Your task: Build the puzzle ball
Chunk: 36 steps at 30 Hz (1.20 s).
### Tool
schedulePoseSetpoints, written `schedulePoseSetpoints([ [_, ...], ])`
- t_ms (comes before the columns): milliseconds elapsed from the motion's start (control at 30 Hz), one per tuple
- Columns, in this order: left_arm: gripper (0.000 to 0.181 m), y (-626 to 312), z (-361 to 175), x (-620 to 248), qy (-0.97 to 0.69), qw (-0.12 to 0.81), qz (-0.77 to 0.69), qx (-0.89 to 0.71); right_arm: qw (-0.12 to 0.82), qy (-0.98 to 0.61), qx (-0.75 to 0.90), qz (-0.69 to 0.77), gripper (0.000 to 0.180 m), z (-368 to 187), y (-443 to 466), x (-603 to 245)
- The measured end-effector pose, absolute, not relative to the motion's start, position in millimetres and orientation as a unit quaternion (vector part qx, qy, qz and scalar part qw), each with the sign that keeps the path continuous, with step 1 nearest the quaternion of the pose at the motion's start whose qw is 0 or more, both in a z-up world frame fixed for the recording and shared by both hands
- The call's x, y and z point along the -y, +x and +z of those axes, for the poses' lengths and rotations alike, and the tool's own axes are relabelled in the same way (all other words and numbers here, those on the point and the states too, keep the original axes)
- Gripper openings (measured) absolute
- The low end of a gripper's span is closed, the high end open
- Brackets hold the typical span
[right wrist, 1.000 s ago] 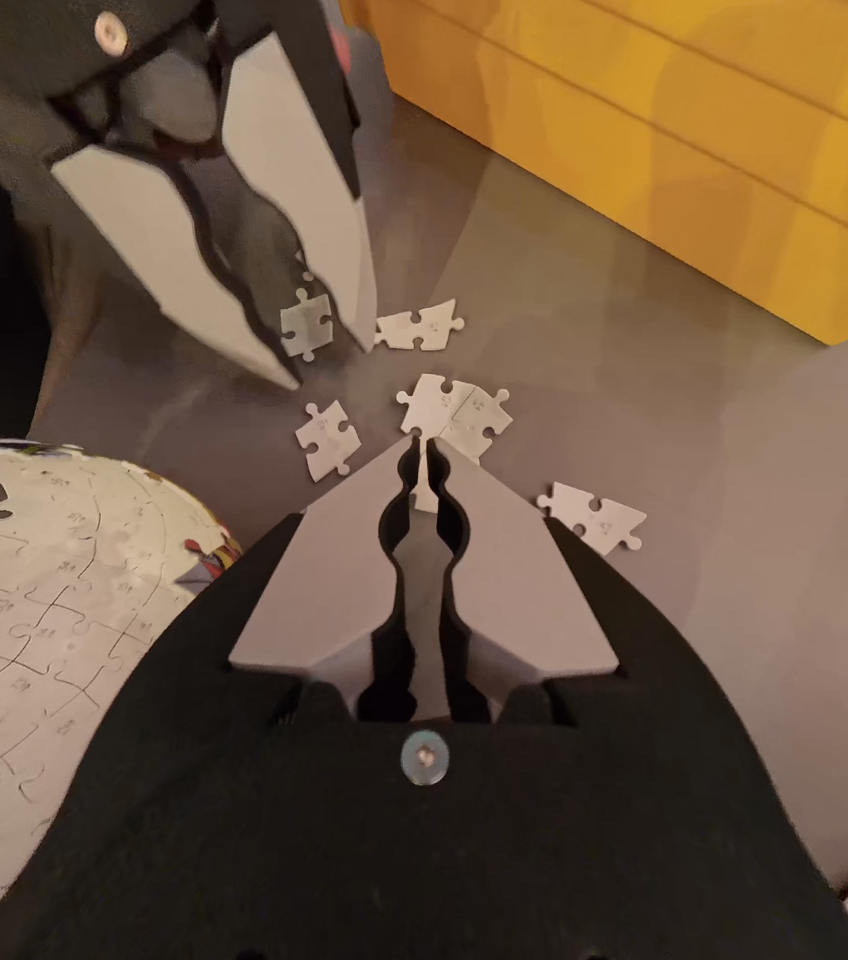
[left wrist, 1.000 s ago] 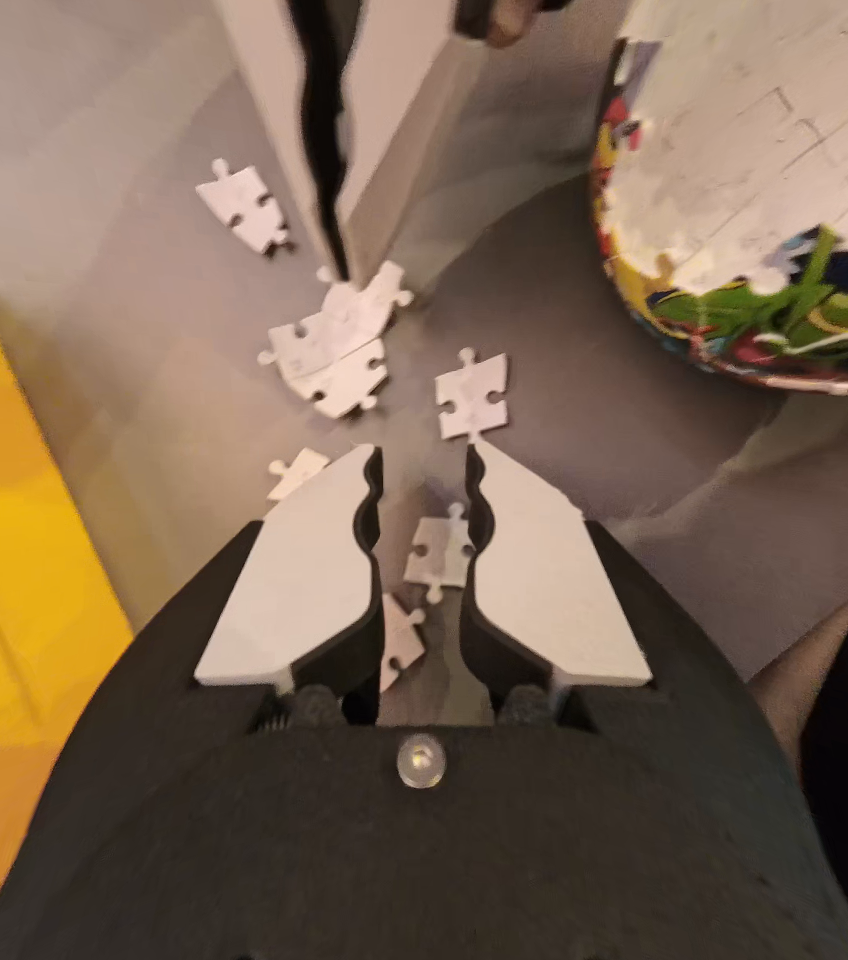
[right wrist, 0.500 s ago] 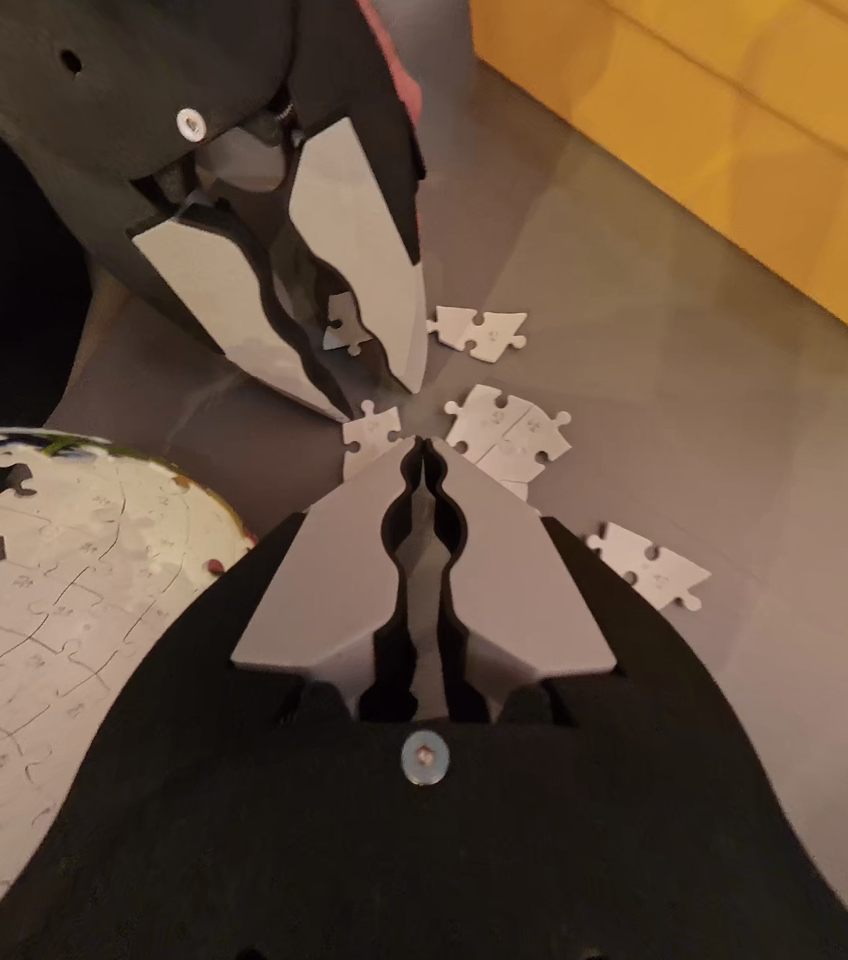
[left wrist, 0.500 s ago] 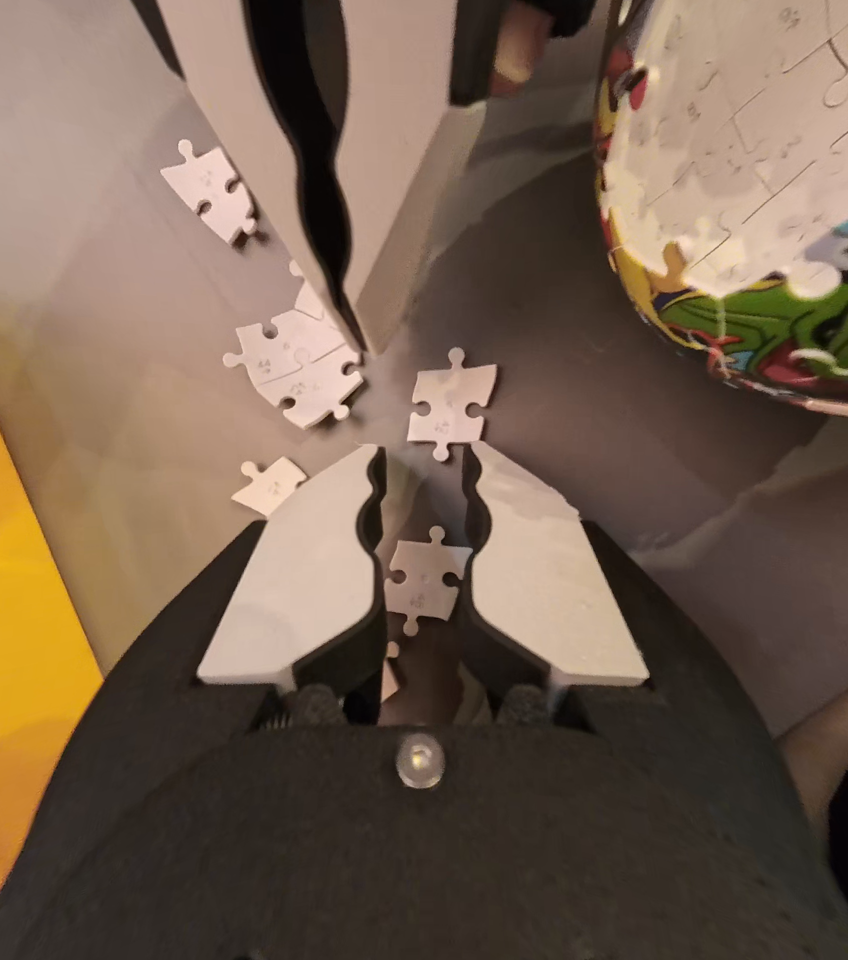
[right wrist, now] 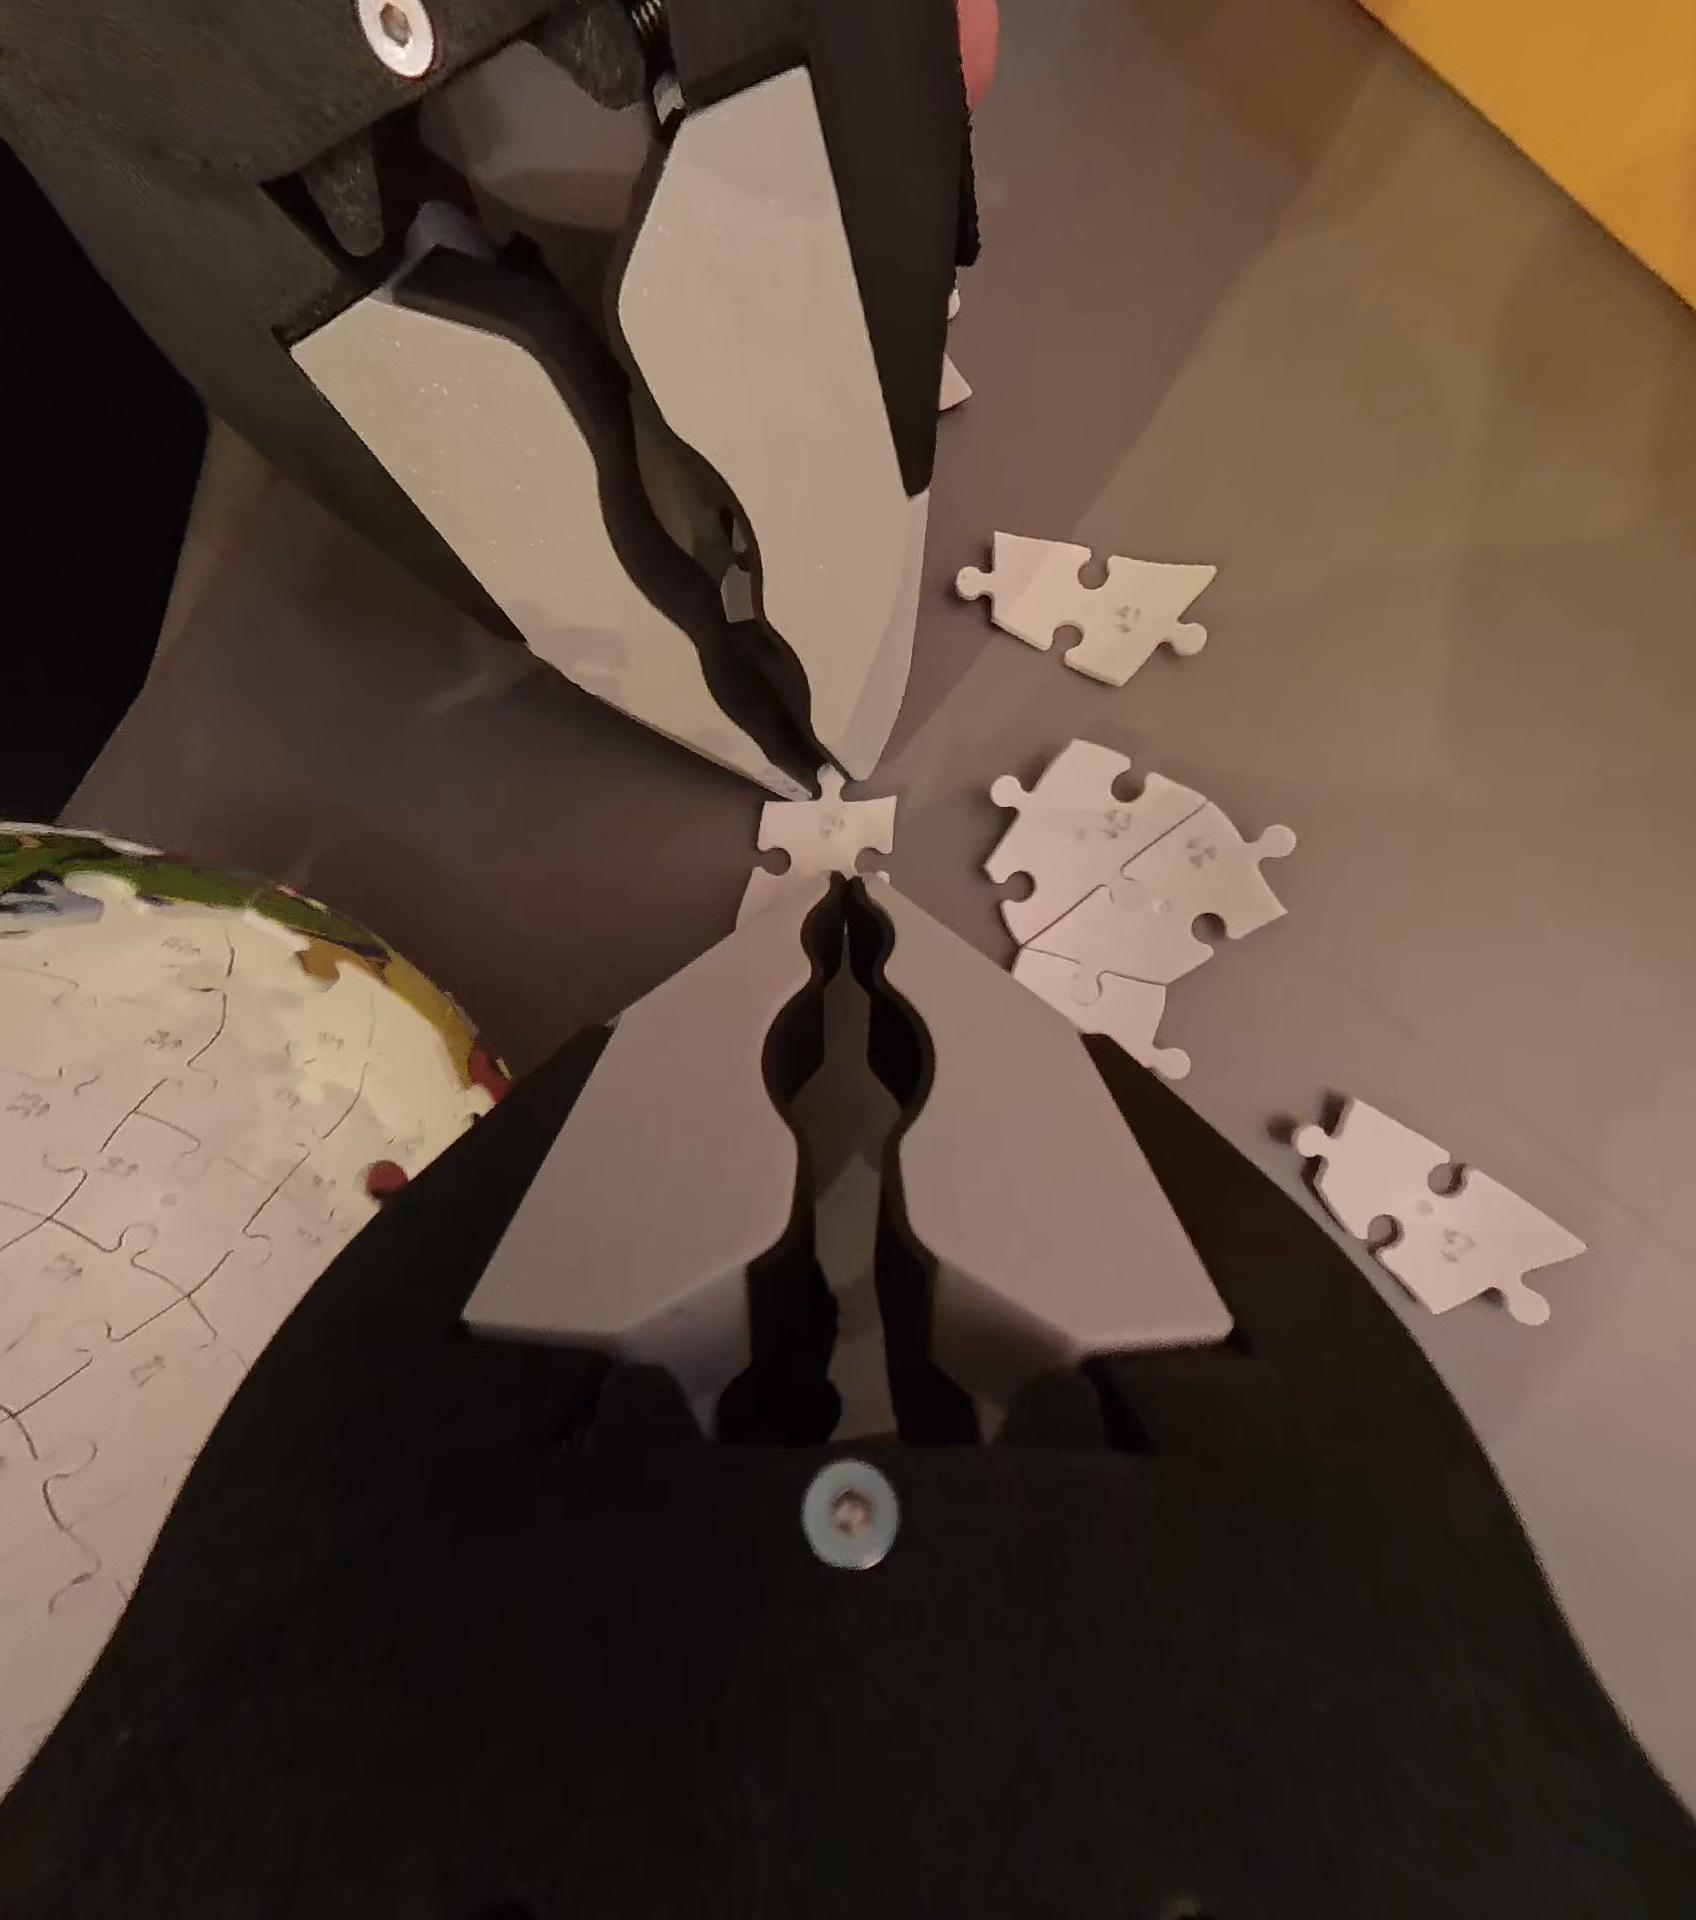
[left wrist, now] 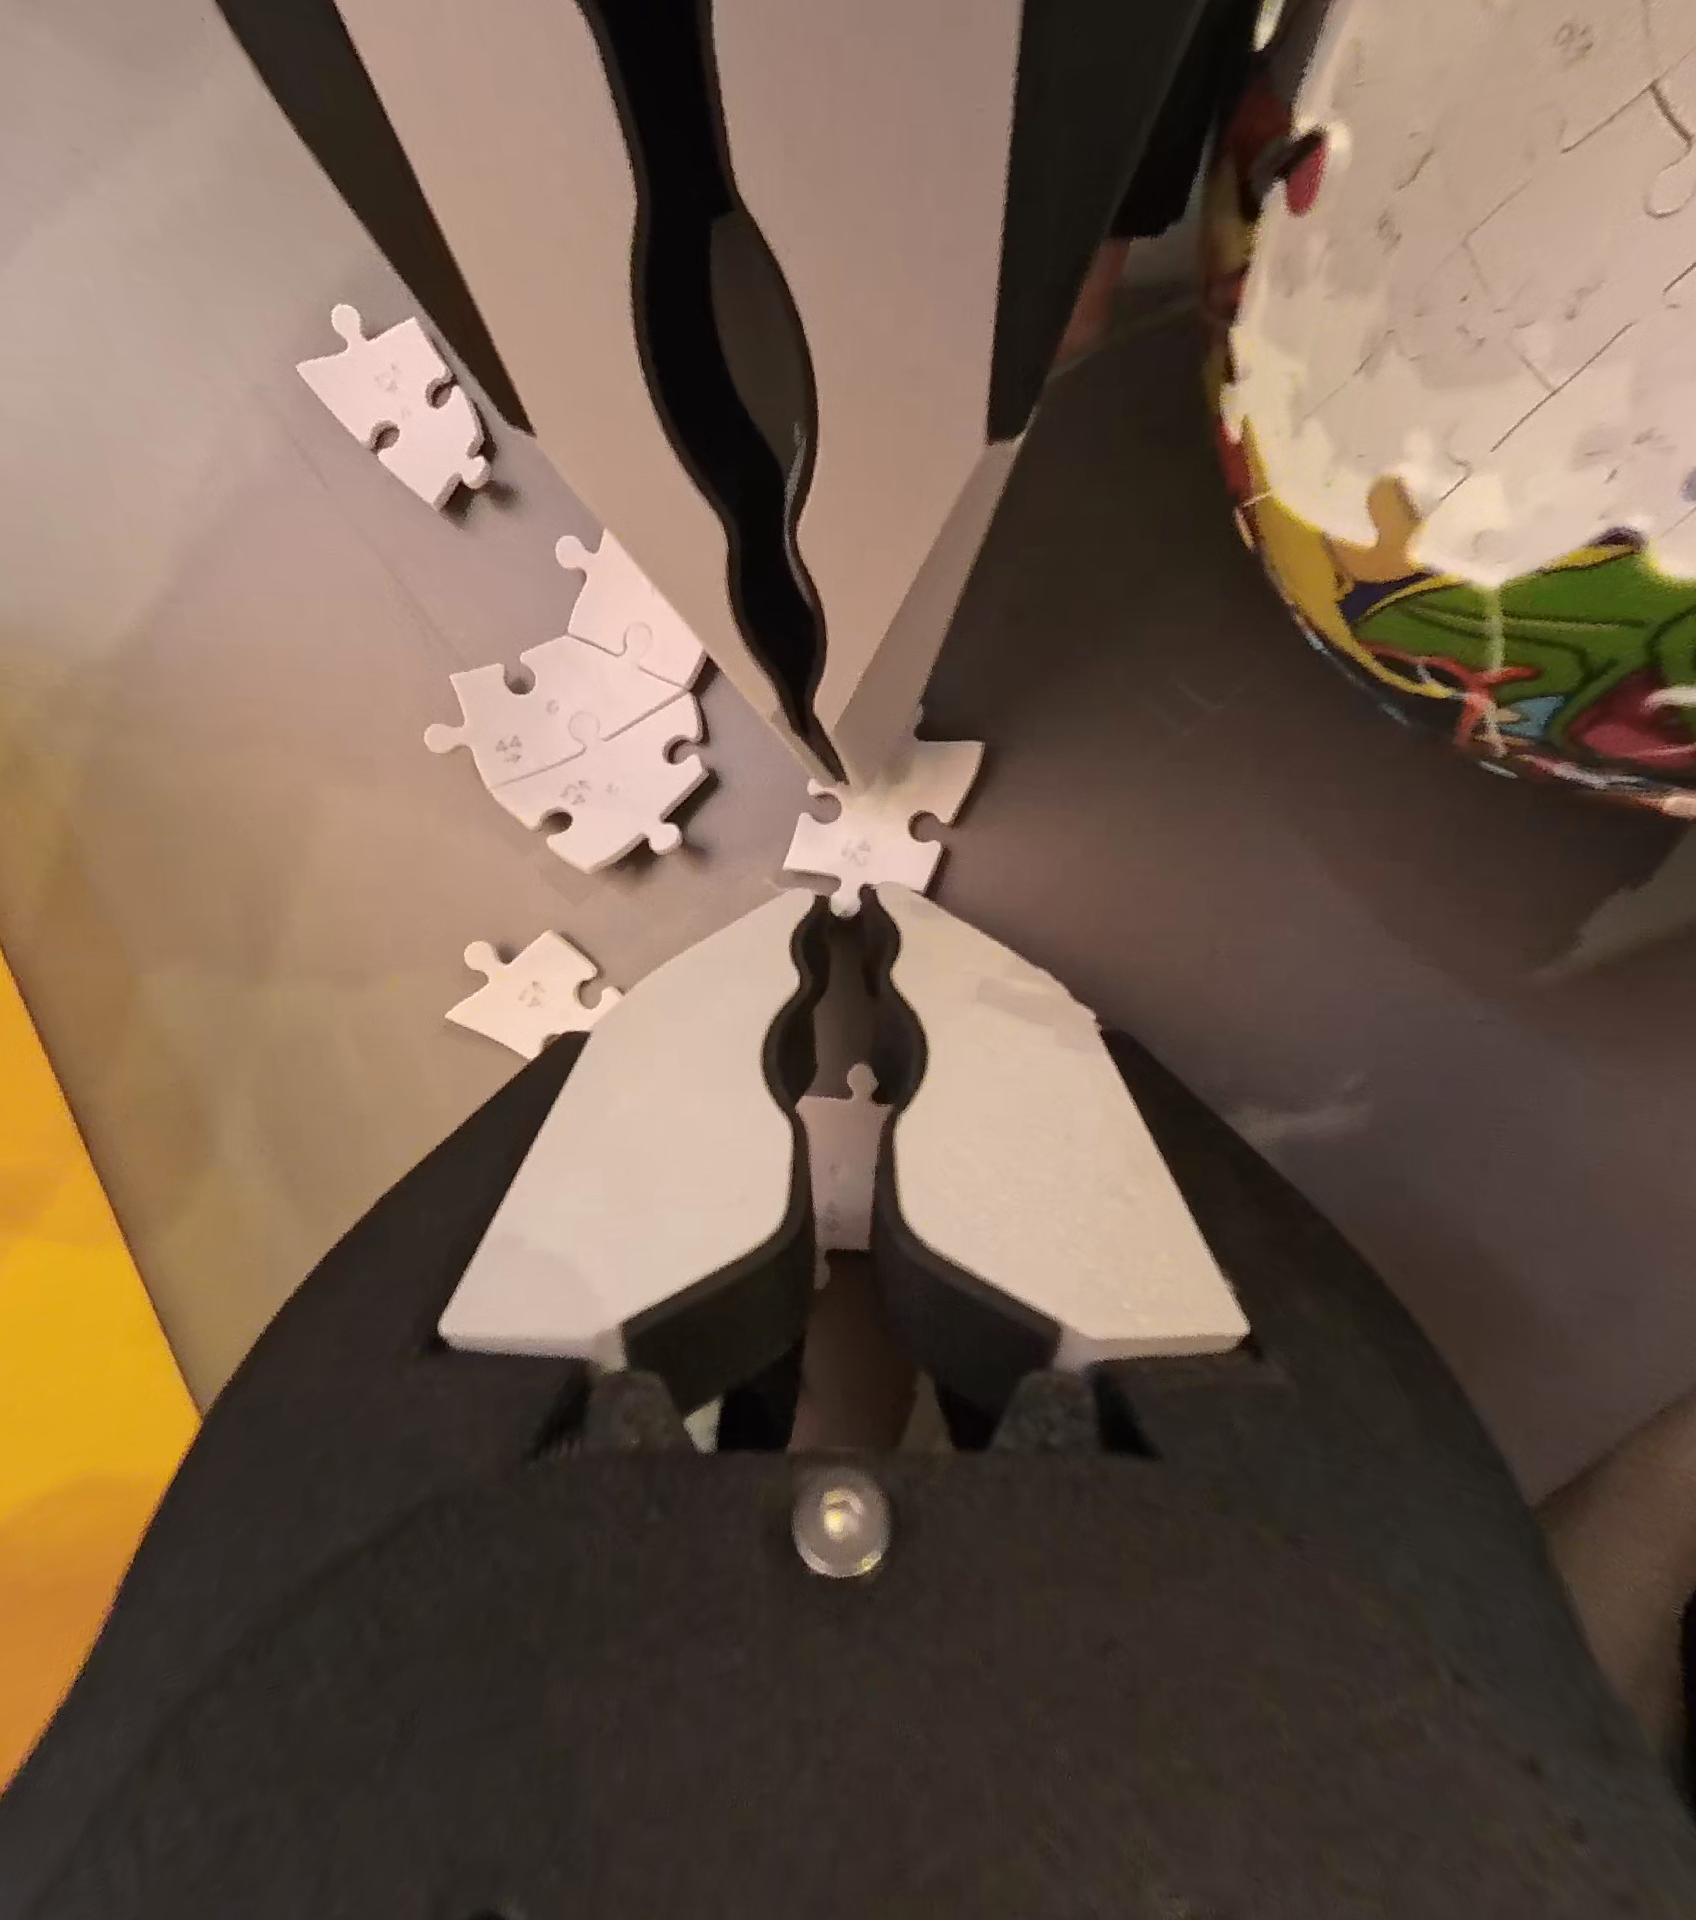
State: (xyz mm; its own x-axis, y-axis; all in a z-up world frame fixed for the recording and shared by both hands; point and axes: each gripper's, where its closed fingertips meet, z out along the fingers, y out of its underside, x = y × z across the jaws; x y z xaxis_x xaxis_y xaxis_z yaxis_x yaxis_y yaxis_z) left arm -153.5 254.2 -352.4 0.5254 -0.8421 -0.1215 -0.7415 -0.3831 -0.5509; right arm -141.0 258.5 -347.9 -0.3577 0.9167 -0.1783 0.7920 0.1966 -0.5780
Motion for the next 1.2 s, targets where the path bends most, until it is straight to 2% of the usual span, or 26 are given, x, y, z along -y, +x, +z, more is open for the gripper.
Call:
schedulePoseSetpoints([
  [433, 0.005, -172.5, -335.2, -265.7, -0.809, 0.292, -0.069, -0.505, 0.145, -0.565, 0.748, 0.317, 0.000, -333.9, -141.6, -271.6],
  [633, 0.005, -180.8, -333.3, -272.5, -0.795, 0.260, -0.059, -0.545, 0.178, -0.569, 0.743, 0.303, 0.000, -331.6, -151.2, -282.6],
  [1200, 0.005, -179.6, -345.1, -282.0, -0.775, 0.185, -0.049, -0.603, 0.177, -0.565, 0.753, 0.287, 0.000, -341.1, -152.9, -283.6],
])
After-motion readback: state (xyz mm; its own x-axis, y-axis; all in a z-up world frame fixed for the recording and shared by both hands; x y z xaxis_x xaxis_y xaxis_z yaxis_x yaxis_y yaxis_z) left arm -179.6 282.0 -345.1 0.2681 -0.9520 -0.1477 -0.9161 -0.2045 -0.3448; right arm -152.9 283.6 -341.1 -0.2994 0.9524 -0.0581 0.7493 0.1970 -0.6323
